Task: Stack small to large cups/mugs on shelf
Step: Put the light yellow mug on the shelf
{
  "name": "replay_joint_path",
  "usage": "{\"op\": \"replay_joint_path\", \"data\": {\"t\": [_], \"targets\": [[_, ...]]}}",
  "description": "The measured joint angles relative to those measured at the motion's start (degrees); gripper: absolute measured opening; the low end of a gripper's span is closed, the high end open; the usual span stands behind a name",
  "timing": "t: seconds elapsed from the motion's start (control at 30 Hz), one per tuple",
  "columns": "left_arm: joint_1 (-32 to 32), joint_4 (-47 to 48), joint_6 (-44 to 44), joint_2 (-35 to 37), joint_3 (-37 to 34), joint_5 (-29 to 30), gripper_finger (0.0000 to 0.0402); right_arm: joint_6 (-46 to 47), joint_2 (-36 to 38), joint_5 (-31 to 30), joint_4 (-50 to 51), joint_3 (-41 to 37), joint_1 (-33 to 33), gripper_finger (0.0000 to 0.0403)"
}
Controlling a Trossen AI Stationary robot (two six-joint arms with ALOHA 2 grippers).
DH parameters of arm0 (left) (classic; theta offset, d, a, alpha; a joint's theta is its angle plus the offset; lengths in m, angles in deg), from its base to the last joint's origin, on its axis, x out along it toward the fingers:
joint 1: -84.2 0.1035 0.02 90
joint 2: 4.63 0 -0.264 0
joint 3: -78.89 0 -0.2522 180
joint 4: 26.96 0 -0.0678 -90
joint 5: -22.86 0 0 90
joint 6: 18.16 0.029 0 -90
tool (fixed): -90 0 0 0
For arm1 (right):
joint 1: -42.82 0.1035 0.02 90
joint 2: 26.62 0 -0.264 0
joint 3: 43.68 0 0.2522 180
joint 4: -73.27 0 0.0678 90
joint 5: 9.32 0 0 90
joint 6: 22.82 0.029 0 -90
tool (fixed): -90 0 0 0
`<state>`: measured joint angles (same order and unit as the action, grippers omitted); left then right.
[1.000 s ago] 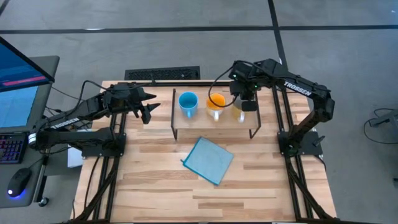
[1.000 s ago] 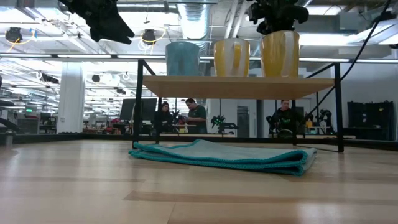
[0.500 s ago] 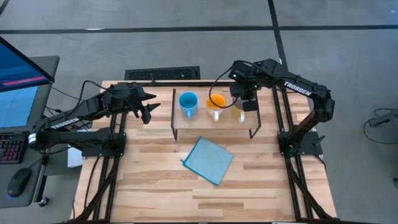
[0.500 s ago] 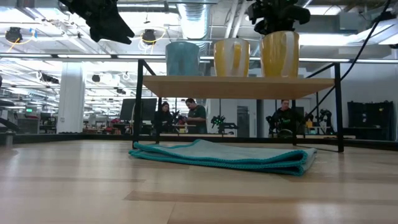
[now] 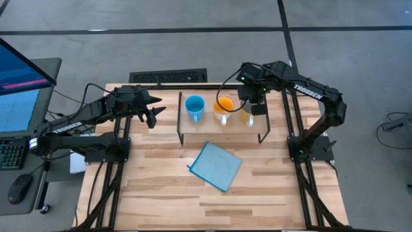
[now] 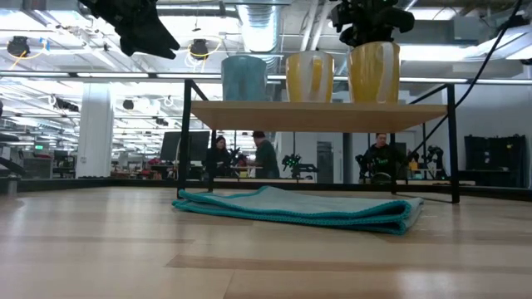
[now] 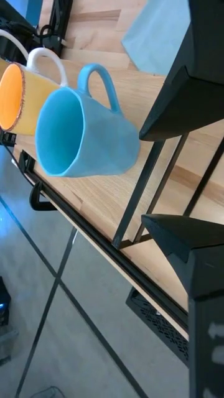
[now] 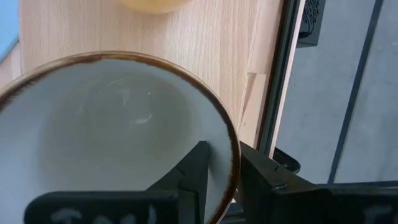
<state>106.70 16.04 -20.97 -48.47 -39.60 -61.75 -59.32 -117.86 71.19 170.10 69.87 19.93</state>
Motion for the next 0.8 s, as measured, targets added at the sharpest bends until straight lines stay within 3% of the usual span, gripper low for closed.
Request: {"op": "replay_joint_path", "data": {"t": [0.8], "targets": [[0.0,0.0,0.0,0.0,0.0,0.0,0.0195,0.0,0.0,-0.2,-1.5,0.0,0.0,0.0092]]}}
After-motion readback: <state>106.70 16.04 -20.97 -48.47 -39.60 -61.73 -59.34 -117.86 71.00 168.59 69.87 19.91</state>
